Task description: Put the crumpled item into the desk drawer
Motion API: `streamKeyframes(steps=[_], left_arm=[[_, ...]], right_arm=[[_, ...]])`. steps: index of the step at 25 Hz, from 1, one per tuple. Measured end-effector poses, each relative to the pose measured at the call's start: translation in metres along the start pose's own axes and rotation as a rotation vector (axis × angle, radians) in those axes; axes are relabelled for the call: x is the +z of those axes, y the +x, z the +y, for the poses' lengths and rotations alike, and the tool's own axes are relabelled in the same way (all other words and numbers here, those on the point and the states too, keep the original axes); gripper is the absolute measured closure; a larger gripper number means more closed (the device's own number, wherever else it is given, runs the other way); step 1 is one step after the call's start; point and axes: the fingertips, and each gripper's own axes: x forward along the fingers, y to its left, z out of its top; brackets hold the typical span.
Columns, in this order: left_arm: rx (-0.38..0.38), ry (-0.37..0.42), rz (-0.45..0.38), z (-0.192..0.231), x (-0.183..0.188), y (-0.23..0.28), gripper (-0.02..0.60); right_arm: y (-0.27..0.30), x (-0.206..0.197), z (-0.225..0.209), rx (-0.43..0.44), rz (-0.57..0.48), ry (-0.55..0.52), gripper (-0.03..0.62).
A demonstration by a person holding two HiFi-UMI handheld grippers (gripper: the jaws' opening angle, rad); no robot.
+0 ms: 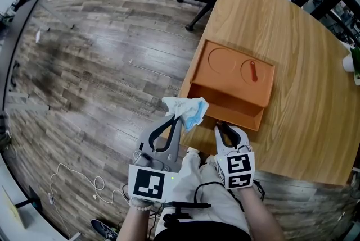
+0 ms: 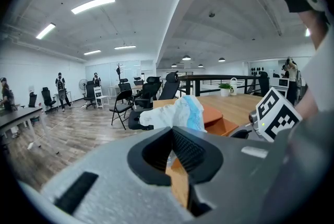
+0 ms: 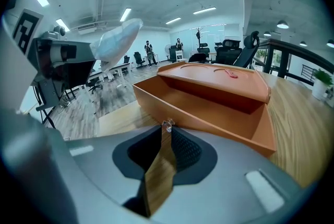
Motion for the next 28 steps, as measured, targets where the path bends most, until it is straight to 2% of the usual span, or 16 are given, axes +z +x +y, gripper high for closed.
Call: streamKeyframes(steps=[17,28], left_arm=[[0.0,0.01,-0.003,-0.011,-0.002,-0.007,0.577],[0.001,0.015,0.002,-0.016,-0.004,-0.012,0.577]], right_arm=[[-0.016,-0.023,0.018,0.025,0.026,0.019,0.526],[-0.019,-0.025,0.027,0.038,-0.001,0.003,0.526]])
